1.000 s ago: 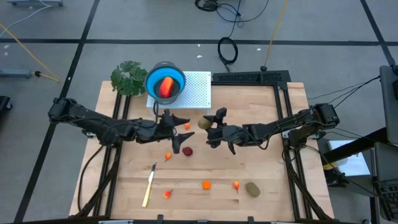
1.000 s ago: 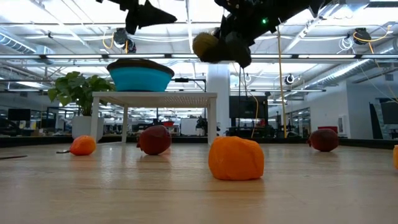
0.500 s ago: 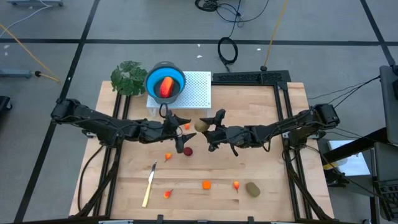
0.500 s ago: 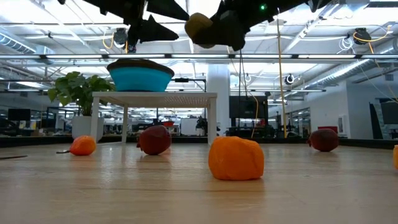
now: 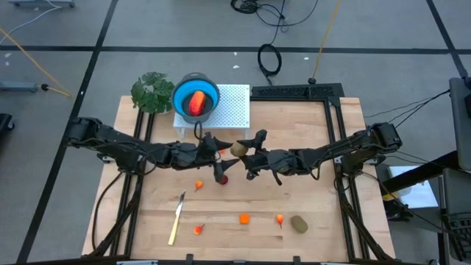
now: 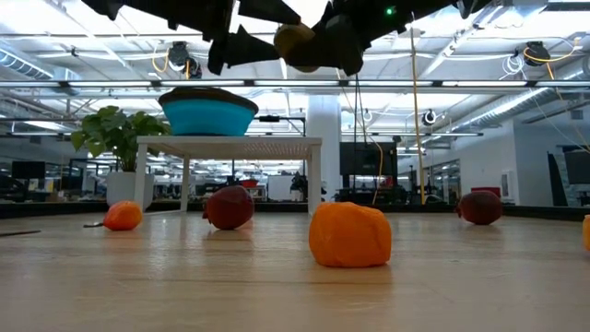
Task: Pick & Place Fruit
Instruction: Put the top kiwi into the blue strainer bowl on the shelf
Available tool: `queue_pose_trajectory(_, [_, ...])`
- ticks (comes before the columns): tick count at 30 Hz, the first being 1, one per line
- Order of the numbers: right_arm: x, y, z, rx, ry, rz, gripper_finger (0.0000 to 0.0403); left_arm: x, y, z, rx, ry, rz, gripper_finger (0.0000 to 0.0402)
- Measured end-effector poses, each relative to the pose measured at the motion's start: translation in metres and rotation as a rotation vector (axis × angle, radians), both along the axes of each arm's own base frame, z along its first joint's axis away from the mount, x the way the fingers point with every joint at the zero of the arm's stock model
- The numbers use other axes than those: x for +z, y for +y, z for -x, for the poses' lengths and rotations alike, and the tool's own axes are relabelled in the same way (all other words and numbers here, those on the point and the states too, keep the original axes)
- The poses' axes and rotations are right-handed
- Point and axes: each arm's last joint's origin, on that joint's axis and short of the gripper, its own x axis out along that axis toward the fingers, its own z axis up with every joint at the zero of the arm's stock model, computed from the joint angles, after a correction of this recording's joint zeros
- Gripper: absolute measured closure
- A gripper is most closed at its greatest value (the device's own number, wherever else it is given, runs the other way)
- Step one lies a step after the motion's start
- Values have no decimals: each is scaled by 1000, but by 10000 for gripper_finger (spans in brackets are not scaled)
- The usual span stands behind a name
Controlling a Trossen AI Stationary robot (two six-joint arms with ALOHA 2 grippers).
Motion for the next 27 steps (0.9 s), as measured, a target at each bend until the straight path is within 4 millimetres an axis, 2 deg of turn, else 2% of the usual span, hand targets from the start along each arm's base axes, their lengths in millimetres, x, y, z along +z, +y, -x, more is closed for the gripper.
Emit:
queue_pose_trajectory(9, [1,4,0,4,-23,-19,195,5,2,-18,8,3,-40,94])
queue_pose_trajectory(17, [-1,5,1,4,-12,-41,195,3,4,-17,4,34,-34,96])
queue_pose_trajectory(20, [-1,5,1,4,-11,-41,195,3,3,-17,4,38,-34,117])
queue_pose_trajectory(27, [-1,5,1,-9,-32,-87,191,3,3,-17,-2,37,-22,201])
